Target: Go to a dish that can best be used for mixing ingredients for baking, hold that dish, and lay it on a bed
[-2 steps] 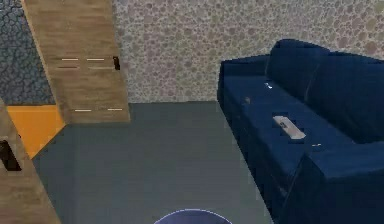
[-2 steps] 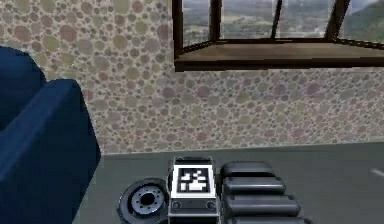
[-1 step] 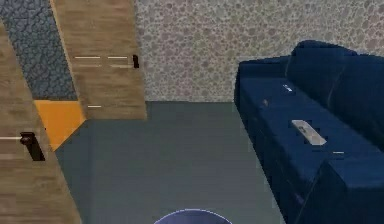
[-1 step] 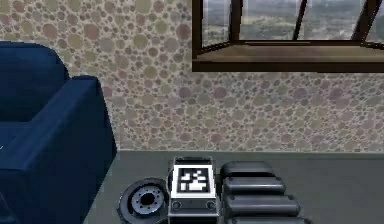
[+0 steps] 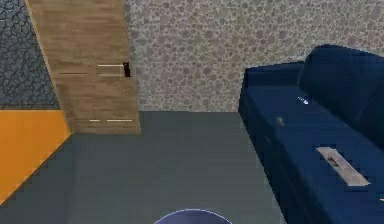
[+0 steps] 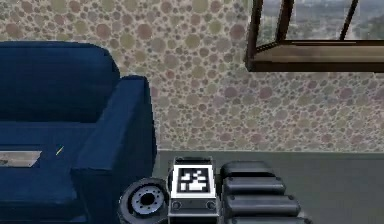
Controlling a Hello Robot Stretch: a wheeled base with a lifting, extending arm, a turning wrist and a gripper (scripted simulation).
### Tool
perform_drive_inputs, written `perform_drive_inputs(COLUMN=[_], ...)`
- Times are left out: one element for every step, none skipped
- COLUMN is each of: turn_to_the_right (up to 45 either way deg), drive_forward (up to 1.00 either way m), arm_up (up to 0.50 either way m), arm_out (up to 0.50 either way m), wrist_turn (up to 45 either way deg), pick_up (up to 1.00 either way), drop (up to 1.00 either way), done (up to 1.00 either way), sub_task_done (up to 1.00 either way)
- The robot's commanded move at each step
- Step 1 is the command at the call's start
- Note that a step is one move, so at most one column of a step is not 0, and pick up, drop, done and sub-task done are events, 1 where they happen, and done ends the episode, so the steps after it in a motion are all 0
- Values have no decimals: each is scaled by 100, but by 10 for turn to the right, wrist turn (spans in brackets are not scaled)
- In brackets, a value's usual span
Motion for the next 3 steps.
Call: perform_drive_inputs(turn_to_the_right=[-210,0,-60], drive_forward=[0,100,0], arm_up=[0,0,0], arm_out=[0,0,0], wrist_turn=[0,0,0], pick_up=[0,0,0], drop=[0,0,0], done=[0,0,0], sub_task_done=[0,0,0])
